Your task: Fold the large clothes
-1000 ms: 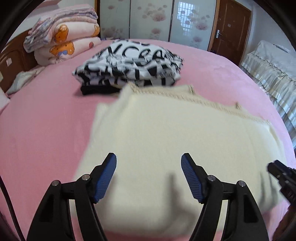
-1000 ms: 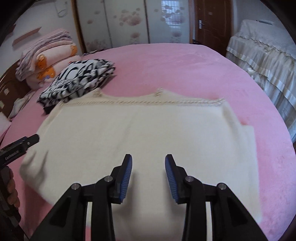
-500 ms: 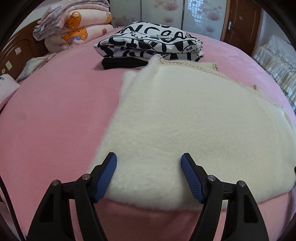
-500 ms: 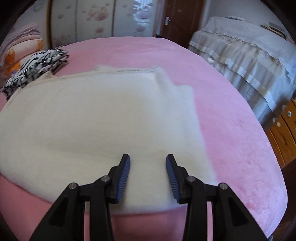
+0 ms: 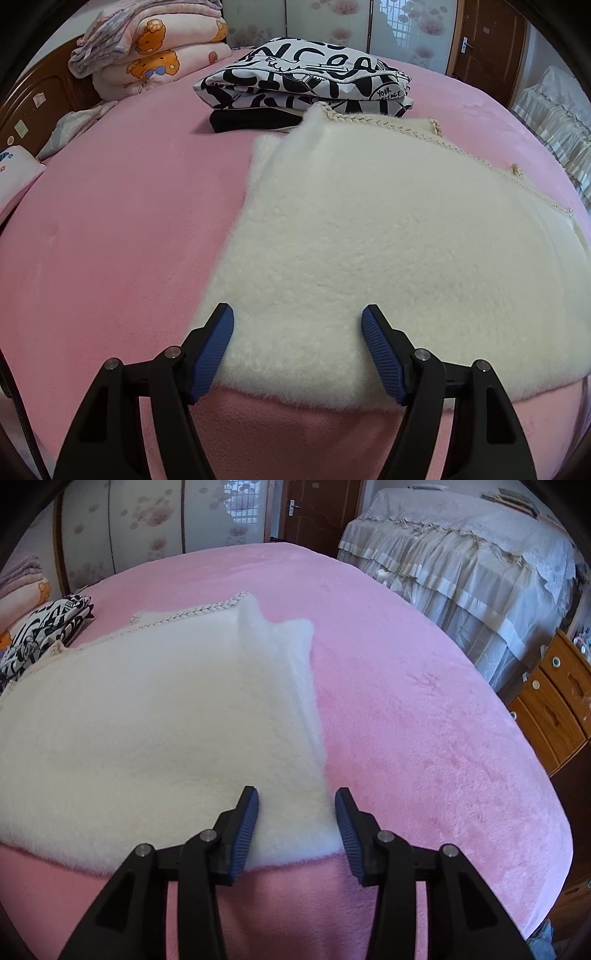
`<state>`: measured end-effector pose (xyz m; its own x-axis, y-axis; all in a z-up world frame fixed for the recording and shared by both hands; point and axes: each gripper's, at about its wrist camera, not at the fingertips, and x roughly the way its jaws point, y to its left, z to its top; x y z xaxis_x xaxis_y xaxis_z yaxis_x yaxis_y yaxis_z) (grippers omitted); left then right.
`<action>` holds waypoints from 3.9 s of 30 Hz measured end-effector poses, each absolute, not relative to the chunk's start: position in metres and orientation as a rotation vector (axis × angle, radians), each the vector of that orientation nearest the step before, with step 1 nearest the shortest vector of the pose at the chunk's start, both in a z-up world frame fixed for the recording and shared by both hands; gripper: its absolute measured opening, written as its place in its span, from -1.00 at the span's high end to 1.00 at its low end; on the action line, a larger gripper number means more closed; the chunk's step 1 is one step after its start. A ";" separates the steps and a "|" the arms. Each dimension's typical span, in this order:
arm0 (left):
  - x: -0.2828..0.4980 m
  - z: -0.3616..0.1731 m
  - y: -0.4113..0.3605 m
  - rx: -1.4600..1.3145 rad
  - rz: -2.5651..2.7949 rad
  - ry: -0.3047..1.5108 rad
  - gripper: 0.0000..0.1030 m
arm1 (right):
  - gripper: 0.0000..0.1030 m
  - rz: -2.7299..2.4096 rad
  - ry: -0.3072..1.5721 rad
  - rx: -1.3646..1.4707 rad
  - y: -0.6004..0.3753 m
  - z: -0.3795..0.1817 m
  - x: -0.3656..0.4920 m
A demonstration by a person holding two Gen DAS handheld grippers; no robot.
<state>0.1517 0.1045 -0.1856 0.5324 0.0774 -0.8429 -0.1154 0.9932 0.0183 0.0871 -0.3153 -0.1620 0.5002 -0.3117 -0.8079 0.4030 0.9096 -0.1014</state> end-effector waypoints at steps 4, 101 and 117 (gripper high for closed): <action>0.152 -0.182 0.103 -0.045 0.127 1.031 -0.38 | 0.15 -0.437 0.971 0.123 -0.315 -0.159 0.087; 0.108 -0.196 -0.310 0.678 -0.409 0.635 0.05 | 0.64 -0.373 0.922 0.440 -0.379 -0.140 0.017; 0.082 -0.076 -0.182 0.370 -0.632 0.714 -0.77 | 0.16 -0.235 0.821 0.417 -0.380 -0.078 0.023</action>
